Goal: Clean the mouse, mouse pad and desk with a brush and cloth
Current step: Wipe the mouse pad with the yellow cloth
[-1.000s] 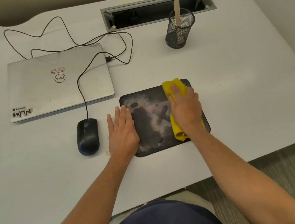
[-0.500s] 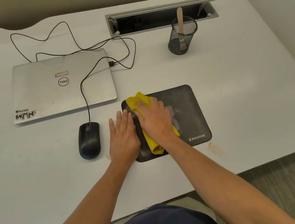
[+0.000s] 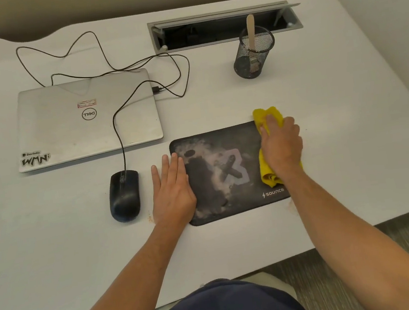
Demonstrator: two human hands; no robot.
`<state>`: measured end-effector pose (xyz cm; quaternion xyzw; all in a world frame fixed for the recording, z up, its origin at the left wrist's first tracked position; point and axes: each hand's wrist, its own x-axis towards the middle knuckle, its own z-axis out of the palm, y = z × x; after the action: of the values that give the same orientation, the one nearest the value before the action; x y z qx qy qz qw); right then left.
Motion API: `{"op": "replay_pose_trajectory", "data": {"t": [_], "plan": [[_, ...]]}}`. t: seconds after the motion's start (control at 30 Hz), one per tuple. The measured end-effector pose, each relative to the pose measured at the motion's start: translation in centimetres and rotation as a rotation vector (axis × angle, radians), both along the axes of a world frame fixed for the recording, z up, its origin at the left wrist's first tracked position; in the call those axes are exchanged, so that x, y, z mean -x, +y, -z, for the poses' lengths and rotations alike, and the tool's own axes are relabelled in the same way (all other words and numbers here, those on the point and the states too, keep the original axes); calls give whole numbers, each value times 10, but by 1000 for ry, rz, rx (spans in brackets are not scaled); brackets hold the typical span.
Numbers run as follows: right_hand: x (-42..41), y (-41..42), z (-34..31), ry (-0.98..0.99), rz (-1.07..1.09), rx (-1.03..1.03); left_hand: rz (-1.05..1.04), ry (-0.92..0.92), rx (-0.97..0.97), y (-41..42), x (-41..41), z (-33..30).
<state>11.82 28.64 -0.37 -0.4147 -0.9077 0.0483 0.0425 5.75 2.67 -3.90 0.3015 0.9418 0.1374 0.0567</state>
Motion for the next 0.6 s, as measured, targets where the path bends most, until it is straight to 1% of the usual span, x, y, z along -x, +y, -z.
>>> {"op": "replay_pose_trajectory", "data": {"t": [0.07,0.13,0.2,0.27,0.3,0.4,0.43,0.5,0.57,0.6], "plan": [[3,-21,-4,76,-81,0,0,3,-1,0,0,0],[4,-61,-3,126,-210,54,3,2,3,0,1,0],[0,-100,5,91,-334,66,7,3,17,0,2,-1],[-6,-104,13,66,-363,42,8,-1,30,0,2,0],[-8,-95,14,60,-333,56,7,-2,29,1,2,0],[-21,-50,12,93,-90,134,2,-5,17,0,2,-1],[-25,-36,12,66,-65,89,-2,-4,15,0,2,-1],[-36,-15,9,-29,-82,-31,1,-2,12,0,2,0],[-40,-3,6,-43,-57,-51,7,-2,19,0,1,1],[-38,-4,4,-10,-39,-41,5,-1,20,0,2,1]]}}
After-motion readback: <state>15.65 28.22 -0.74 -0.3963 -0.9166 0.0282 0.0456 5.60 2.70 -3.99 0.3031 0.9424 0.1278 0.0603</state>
